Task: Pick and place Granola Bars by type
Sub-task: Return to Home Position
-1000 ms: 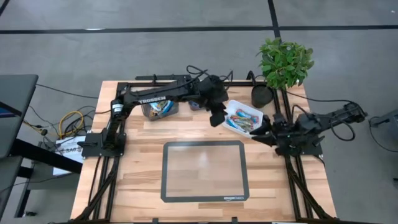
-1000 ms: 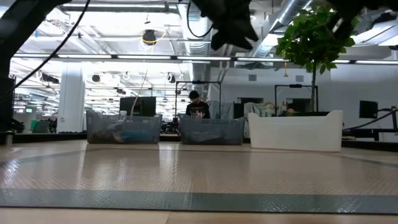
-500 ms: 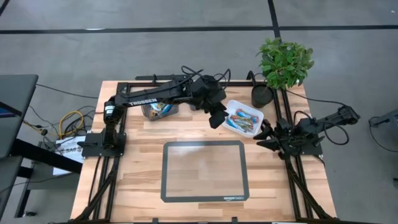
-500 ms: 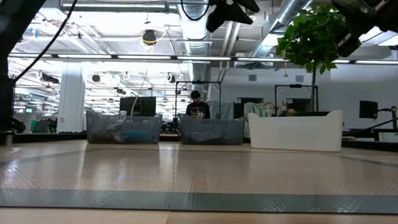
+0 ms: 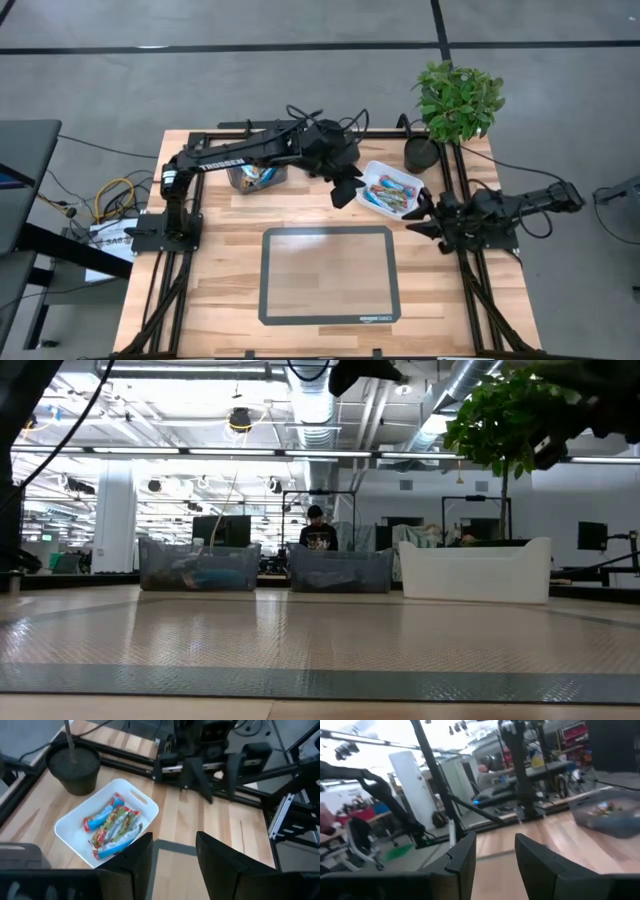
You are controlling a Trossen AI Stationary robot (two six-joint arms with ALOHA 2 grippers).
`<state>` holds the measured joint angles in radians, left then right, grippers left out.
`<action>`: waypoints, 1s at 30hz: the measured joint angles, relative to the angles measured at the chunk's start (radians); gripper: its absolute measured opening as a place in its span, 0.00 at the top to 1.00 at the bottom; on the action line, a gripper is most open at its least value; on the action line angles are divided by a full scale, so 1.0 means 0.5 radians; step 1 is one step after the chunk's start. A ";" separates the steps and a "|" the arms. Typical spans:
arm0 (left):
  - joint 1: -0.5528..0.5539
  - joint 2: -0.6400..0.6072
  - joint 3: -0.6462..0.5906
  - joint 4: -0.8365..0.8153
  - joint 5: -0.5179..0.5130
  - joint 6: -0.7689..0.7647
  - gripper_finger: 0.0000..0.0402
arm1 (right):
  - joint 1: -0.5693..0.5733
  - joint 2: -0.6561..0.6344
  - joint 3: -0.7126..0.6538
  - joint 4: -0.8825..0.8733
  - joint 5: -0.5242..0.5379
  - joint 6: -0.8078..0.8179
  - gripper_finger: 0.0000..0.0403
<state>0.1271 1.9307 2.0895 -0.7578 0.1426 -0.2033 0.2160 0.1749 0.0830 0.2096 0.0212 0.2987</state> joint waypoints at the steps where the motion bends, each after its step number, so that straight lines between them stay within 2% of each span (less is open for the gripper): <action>1: -0.005 -0.005 0.001 0.003 0.000 0.011 0.64 | -0.013 0.000 0.000 -0.024 0.000 -0.009 0.68; 5: -0.030 -0.020 0.001 -0.003 0.001 0.022 0.64 | -0.049 0.000 -0.001 -0.114 0.000 -0.023 0.68; 10: -0.062 -0.029 0.001 -0.006 0.001 0.023 0.64 | -0.067 -0.001 -0.148 0.118 0.001 0.004 0.68; 15: -0.099 -0.032 0.001 -0.012 0.004 0.023 0.64 | -0.067 0.002 -0.150 0.099 0.008 -0.030 0.68; 24: -0.179 -0.032 0.001 -0.158 0.071 -0.061 0.64 | -0.067 0.001 -0.150 -0.386 0.008 -0.040 0.68; 30: -0.227 -0.032 0.001 -0.166 0.074 -0.047 0.64 | -0.065 0.044 -0.149 -0.403 -0.040 -0.087 0.68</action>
<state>0.0136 1.9148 2.0899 -0.8406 0.1794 -0.2269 0.1833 0.1970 0.0086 0.0081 0.0010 0.2553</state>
